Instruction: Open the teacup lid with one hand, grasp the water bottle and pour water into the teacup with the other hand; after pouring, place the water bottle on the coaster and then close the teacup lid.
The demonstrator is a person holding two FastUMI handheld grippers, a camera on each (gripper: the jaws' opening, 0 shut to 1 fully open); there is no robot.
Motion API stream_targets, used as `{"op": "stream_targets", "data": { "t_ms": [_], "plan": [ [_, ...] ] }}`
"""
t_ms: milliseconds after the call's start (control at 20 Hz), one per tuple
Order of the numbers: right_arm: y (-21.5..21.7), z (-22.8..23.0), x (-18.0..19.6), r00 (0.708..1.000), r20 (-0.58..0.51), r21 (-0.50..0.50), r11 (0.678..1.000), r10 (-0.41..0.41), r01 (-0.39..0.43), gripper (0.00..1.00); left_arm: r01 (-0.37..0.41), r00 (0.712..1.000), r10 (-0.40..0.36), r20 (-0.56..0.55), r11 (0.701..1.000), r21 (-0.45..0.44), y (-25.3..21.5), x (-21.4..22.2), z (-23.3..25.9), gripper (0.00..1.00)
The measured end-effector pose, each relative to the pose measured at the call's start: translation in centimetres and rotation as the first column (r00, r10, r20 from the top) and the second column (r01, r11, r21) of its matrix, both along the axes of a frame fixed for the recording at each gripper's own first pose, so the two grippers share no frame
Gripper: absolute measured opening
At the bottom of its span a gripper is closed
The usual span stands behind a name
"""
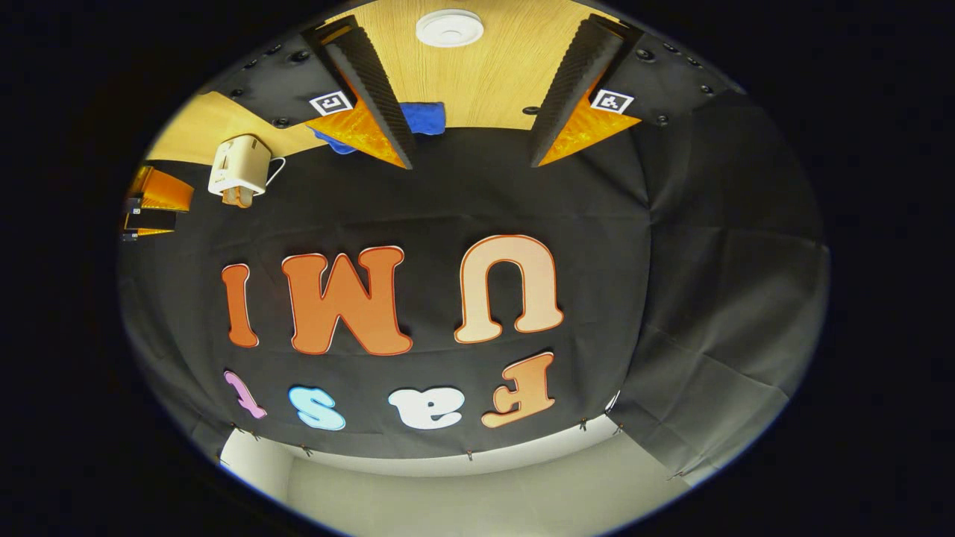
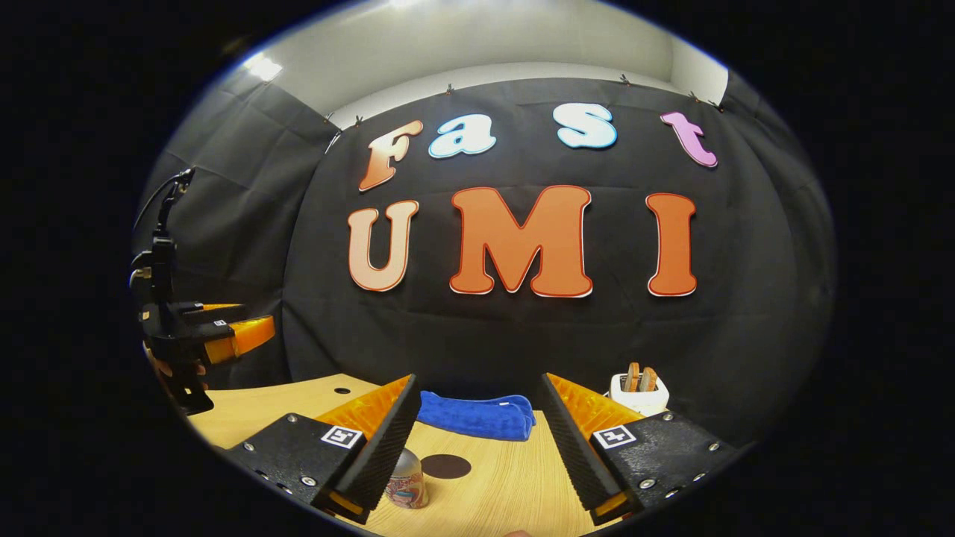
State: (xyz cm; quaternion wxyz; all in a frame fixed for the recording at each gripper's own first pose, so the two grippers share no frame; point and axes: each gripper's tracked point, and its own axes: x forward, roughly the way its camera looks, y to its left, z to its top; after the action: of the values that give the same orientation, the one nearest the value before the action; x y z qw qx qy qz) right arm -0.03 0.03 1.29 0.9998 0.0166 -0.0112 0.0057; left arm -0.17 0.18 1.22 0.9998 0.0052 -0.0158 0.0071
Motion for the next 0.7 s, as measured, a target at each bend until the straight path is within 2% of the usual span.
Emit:
{"op": "stream_targets", "data": {
  "t_ms": [500,700],
  "plan": [
    [0.9,2.5,0.1,0.999,0.039,-0.02,1.0,0.014,-0.013,0.96,-0.018,1.0,0.018,0.018,1.0,-0.01,0.5,0.2,1.6,1.0],
    [1.5,1.3,0.2,0.999,0.021,-0.026,0.999,0.033,-0.033,0.96,0.007,1.0,-0.007,-0.004,1.0,-0.014,0.1,0.4,0.5,1.0]
  ]
}}
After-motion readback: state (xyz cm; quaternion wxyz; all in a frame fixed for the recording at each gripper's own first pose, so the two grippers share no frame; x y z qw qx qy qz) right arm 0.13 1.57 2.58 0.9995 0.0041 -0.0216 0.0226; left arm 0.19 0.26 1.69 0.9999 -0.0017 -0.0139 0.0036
